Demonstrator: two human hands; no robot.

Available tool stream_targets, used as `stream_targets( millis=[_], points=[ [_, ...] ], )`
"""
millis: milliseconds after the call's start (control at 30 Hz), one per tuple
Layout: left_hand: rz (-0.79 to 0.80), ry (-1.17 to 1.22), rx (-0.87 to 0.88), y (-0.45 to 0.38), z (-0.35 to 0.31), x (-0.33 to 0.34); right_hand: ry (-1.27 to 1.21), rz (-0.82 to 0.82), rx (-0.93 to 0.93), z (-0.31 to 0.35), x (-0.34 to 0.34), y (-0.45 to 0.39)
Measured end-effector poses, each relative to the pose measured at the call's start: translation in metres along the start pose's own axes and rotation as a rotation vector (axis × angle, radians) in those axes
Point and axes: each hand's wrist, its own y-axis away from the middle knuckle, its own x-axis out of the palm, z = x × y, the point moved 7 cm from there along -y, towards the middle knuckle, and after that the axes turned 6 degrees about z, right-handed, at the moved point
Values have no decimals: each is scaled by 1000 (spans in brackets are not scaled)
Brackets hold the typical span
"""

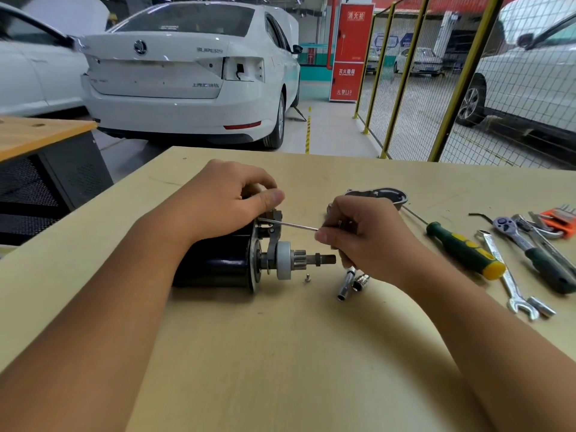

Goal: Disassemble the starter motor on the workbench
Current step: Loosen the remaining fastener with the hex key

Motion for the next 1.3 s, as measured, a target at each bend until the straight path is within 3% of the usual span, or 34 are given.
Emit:
stream_targets(
  millis=[100,200,467,733,967,1167,1233,1300],
  points=[
    [98,-104,-104,0,9,7,51,-40,-45,4,-2,0],
    [103,-19,-95,-1,11,10,62,-108,-39,5,-5,0],
    [11,69,-53,-2,11,9,-755,-29,237,-12,9,3],
    [10,88,-46,-4,14,10,-1218,112,454,-6,28,5],
    [-5,88,-33,-5,18,12,-1084,315,616,-12,27,15],
    [-11,75,-24,-6,20,11,-1038,363,402,-4,18,11],
    [-14,78,-21,-6,20,10,-758,278,289,-7,9,6],
    [-12,84,-16,-6,20,10,-323,176,159,-4,-1,3]
  ],
)
